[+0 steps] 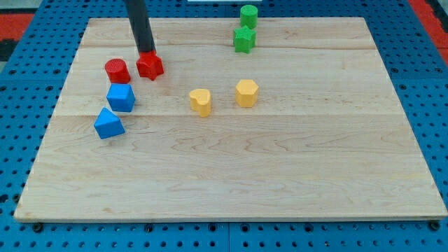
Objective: Place the yellow blocks parallel to each other
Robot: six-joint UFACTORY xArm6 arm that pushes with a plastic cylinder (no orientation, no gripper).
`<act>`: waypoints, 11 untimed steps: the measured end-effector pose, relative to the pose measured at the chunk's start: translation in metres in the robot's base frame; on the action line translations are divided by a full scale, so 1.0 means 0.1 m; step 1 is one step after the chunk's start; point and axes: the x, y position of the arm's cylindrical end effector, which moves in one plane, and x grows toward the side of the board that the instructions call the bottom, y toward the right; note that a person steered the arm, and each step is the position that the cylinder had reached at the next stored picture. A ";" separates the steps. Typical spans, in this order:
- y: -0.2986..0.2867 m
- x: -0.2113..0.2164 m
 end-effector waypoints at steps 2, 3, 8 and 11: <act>0.16 0.43; 0.71 0.75; 1.04 0.56; 1.68 0.92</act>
